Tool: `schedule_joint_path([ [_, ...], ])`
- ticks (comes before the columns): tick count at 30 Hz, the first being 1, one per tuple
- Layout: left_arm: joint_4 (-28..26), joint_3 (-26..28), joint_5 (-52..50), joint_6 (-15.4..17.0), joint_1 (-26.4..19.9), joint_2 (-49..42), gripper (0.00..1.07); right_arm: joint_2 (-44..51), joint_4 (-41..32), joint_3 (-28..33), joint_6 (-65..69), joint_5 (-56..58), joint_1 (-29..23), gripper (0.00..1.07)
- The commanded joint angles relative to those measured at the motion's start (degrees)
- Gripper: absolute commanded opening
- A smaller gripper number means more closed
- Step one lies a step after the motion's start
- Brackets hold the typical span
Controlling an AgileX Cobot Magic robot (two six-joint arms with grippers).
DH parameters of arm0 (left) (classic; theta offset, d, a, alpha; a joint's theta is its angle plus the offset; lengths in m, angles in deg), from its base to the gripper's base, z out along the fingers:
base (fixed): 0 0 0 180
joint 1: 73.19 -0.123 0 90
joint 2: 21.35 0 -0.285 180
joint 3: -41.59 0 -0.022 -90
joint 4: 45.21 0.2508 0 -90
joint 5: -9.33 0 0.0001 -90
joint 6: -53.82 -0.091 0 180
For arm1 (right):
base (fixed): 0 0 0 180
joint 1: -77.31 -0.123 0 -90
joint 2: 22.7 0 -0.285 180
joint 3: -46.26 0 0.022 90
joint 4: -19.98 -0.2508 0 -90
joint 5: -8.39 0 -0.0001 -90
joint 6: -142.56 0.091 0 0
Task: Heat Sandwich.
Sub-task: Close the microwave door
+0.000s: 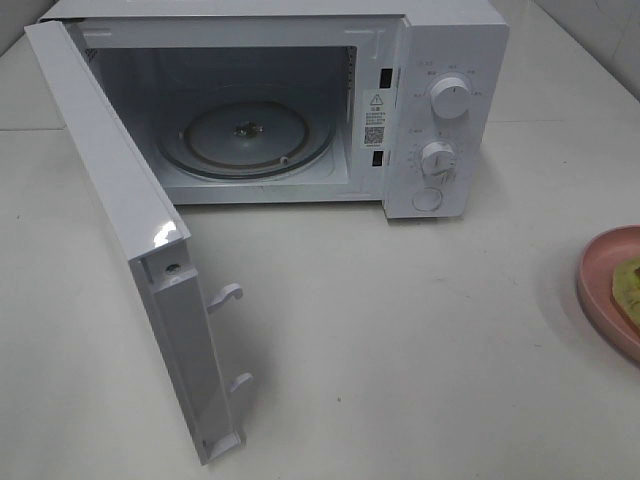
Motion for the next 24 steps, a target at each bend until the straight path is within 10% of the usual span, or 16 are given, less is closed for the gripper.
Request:
schedule_joint_path([
  [1, -0.06, -0.06, -0.74, 0.0, -0.23, -0.97, 1.0, 1.66, 0.17, 0.06, 0.4, -0.57, 0.23, 0.75],
  [18, 0.46, 2.35, -5.73, 0.06, -0.23, 5.39, 0.97, 1.66, 0.17, 0.06, 0.4, -0.57, 0.23, 0.75],
  [24, 0.29, 2.35, -10.66, 0.06, -0.23, 14.09, 0.75, 1.66, 0.11, 0.06, 0.4, -0.57, 0.23, 0.75],
])
